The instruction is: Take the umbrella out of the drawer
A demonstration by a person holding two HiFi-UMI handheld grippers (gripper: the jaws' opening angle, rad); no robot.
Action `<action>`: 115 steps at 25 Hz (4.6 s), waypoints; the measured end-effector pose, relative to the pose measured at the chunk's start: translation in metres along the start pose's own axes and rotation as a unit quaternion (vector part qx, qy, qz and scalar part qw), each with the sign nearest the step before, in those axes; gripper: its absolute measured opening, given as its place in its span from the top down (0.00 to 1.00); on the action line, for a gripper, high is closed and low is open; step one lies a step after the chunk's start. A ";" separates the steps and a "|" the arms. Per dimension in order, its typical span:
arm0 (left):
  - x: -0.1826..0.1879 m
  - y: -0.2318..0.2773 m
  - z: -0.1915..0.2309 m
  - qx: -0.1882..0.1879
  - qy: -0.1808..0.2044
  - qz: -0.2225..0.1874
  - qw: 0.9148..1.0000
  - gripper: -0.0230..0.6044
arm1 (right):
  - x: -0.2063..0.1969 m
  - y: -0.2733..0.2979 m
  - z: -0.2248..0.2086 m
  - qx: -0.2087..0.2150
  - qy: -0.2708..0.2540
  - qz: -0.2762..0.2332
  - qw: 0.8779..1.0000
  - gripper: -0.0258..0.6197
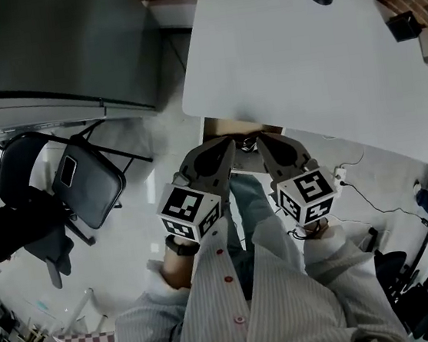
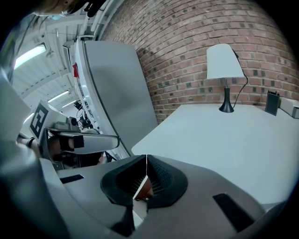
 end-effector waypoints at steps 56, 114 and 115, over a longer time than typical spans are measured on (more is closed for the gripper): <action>-0.246 0.076 0.113 0.046 -0.047 0.083 0.994 0.95 | -0.312 0.188 -0.016 0.174 -0.361 0.252 0.881 0.56; -0.097 -0.010 0.046 0.043 -0.048 0.066 0.996 0.95 | -0.163 0.077 0.039 0.107 -0.186 0.198 0.956 0.65; -0.093 -0.013 0.044 0.044 -0.052 0.062 0.996 0.95 | -0.155 0.071 0.040 0.102 -0.184 0.189 0.959 0.65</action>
Point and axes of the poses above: the fingertips, and each gripper's own axes: y forward along the fingers, z to its left, x out of its top, the point moved 1 cm from there along -y, backward along the fingers, and after that the axes turned 4 degrees about -y, right-handed, at the moved point
